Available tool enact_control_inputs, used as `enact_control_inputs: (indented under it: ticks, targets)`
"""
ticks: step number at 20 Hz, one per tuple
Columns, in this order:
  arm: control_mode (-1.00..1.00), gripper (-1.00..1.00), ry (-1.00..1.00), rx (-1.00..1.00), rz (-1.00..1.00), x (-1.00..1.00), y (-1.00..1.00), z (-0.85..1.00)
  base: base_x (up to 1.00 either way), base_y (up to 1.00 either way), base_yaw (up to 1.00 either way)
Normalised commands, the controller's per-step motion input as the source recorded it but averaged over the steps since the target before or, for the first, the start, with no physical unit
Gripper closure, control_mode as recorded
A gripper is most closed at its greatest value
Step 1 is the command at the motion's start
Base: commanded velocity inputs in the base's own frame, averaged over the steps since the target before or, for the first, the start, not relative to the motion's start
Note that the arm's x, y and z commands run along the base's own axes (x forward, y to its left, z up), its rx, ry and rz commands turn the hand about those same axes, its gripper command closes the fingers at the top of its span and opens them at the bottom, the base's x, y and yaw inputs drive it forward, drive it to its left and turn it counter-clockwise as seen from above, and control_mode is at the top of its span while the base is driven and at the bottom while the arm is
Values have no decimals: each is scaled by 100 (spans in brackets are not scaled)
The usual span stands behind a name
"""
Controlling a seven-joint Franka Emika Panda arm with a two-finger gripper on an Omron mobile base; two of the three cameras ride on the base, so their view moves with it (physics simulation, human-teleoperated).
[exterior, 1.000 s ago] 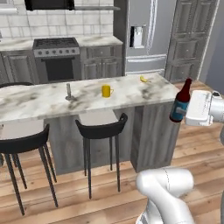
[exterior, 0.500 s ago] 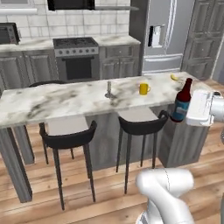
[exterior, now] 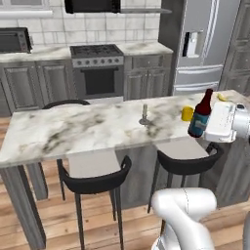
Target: Open the cabinet directly in front. Then move the beer and the mug to the dining counter with the candle on it.
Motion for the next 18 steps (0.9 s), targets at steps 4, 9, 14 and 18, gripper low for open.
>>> enact_control_inputs:
  ticks: [4, 9, 14, 18]
  targets:
    - [100, 100, 0, 0, 0, 0, 0, 0, 70, 17, 0]
    - [100, 100, 0, 0, 0, 0, 0, 0, 61, 44, 0]
    - [100, 100, 0, 0, 0, 0, 0, 0, 37, 17, 14]
    - [100, 100, 0, 0, 0, 0, 0, 0, 0, 0, 3]
